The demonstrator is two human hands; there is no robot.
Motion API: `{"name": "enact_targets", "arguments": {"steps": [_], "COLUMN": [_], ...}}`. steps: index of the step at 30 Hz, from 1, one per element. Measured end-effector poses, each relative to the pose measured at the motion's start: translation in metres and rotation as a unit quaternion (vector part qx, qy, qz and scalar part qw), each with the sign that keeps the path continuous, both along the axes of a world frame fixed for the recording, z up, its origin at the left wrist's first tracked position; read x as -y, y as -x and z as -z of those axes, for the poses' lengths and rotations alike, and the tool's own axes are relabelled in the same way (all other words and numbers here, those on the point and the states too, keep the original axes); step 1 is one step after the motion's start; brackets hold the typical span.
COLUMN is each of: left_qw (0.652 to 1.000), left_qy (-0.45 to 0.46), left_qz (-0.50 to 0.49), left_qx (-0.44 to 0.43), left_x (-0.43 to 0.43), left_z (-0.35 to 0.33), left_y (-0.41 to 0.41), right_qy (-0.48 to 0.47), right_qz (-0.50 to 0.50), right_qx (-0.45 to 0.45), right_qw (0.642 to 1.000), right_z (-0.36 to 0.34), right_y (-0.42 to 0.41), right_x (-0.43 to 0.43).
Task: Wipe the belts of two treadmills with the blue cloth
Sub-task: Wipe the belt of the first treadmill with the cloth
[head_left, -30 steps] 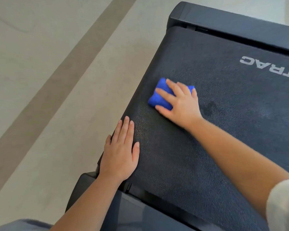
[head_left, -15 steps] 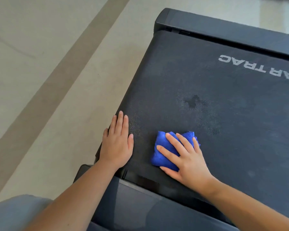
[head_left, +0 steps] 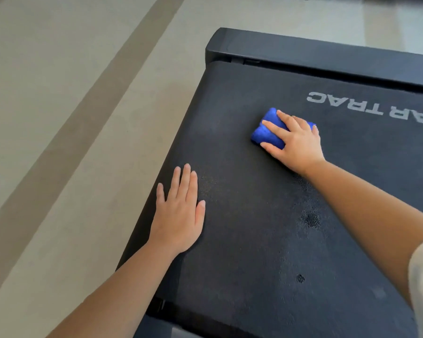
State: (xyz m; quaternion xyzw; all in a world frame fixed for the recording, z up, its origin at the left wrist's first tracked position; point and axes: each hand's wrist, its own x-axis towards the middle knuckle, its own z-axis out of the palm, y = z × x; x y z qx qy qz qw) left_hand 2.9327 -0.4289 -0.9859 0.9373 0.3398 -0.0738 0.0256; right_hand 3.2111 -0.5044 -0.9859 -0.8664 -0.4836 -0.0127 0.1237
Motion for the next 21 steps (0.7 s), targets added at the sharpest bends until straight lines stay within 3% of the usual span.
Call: {"name": "enact_targets", "arguments": {"steps": [5, 13, 18, 21], "left_qw": [0.999, 1.000, 0.999, 0.999], "left_qy": [-0.008, -0.009, -0.012, -0.018], "left_qz": [0.009, 0.009, 0.010, 0.009], "left_qx": [0.034, 0.029, 0.033, 0.036], "left_x": [0.000, 0.002, 0.001, 0.002], "left_z": [0.000, 0.002, 0.004, 0.004], "left_y": [-0.001, 0.002, 0.001, 0.001], "right_qy": [-0.007, -0.031, -0.033, -0.019], "right_qz": [-0.012, -0.228, -0.266, -0.207], "right_qx": [0.007, 0.024, 0.033, 0.031], "right_qw": [1.000, 0.973, 0.963, 0.978], "right_z": [-0.002, 0.005, 0.007, 0.006], "right_y": [-0.004, 0.139, 0.113, 0.071], "right_x": [-0.013, 0.086, 0.061, 0.010]}}
